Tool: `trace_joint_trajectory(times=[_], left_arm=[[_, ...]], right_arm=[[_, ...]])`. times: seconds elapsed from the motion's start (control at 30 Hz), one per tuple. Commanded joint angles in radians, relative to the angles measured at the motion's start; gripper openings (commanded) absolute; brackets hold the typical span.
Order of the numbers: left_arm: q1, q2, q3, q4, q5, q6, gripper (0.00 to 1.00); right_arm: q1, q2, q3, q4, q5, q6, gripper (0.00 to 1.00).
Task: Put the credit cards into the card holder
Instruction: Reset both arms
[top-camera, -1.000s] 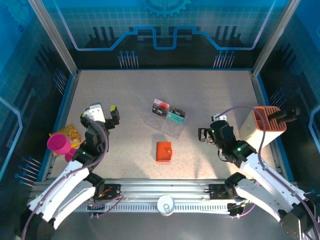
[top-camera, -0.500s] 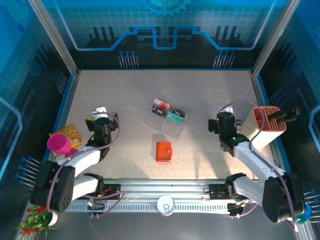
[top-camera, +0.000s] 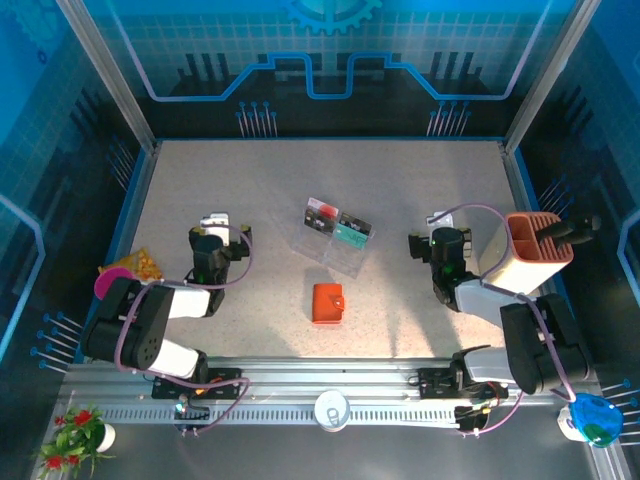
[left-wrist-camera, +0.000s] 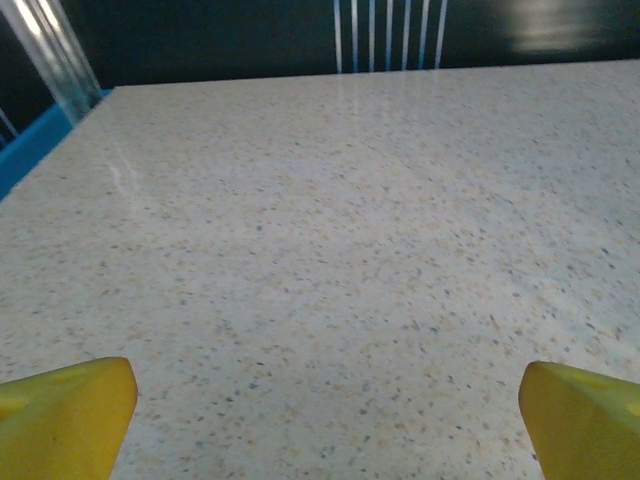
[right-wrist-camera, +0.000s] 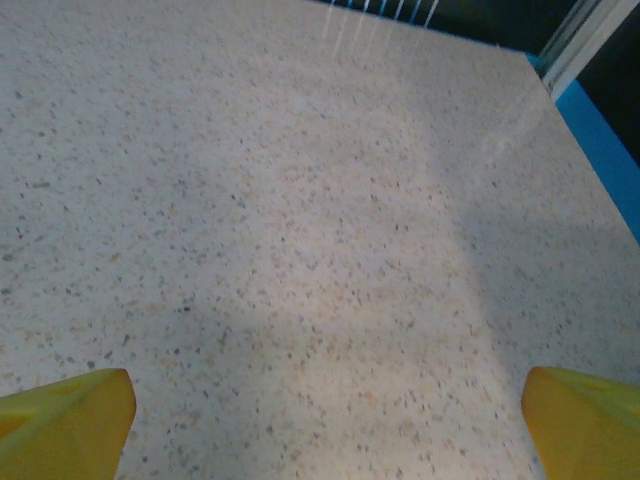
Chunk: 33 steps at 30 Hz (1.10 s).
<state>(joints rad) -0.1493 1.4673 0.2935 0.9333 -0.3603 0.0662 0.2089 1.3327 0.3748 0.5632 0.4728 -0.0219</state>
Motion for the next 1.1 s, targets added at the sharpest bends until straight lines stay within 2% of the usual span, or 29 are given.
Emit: trace_joint_trajectory(times=[0.0,0.03,0.1,0.17,0.23,0.27,0.33,0.4,0.43,0.73,0.87,0.93,1.07], left_arm=[[0.019,0.012,0.017,0.068,0.101,0.026,0.99],[0.032,0.014,0.012,0.077,0.135,0.022,0.99],[0.059,0.024,0.009,0.077,0.214,0.012,0.99],[0.086,0.070,0.013,0.103,0.293,0.010,0.99],[0.088,0.084,0.030,0.094,0.277,0.004,0.99],[0.090,0.087,0.037,0.086,0.278,0.001,0.99],[0.102,0.088,0.060,0.040,0.281,-0.013,0.99],[0.148,0.083,0.106,-0.054,0.308,-0.066,0.99],[0.160,0.085,0.108,-0.055,0.327,-0.072,0.99],[0.144,0.088,0.101,-0.035,0.288,-0.062,0.99],[0.124,0.091,0.087,-0.002,0.177,-0.074,0.99],[0.109,0.093,0.079,0.015,0.134,-0.069,0.99],[0.108,0.090,0.077,0.017,0.133,-0.071,0.99]], right_arm=[[-0.036,0.026,-0.012,0.215,-0.078,-0.046,1.00],[-0.050,0.026,0.004,0.179,-0.124,-0.032,1.00],[-0.080,0.045,-0.004,0.233,-0.191,0.009,1.00],[-0.100,0.123,-0.057,0.399,-0.251,0.019,1.00],[-0.107,0.218,-0.091,0.568,-0.263,0.014,1.00],[-0.101,0.233,-0.083,0.567,-0.244,0.007,1.00],[-0.103,0.200,0.008,0.334,-0.294,0.008,1.00],[-0.147,0.211,0.030,0.316,-0.389,0.023,1.00],[-0.150,0.207,0.032,0.305,-0.394,0.023,1.00],[-0.145,0.210,0.026,0.319,-0.385,0.022,1.00],[-0.081,0.217,-0.011,0.408,-0.213,0.000,1.00],[-0.075,0.215,-0.016,0.418,-0.201,-0.002,1.00],[-0.080,0.215,-0.010,0.406,-0.207,0.002,1.00]])
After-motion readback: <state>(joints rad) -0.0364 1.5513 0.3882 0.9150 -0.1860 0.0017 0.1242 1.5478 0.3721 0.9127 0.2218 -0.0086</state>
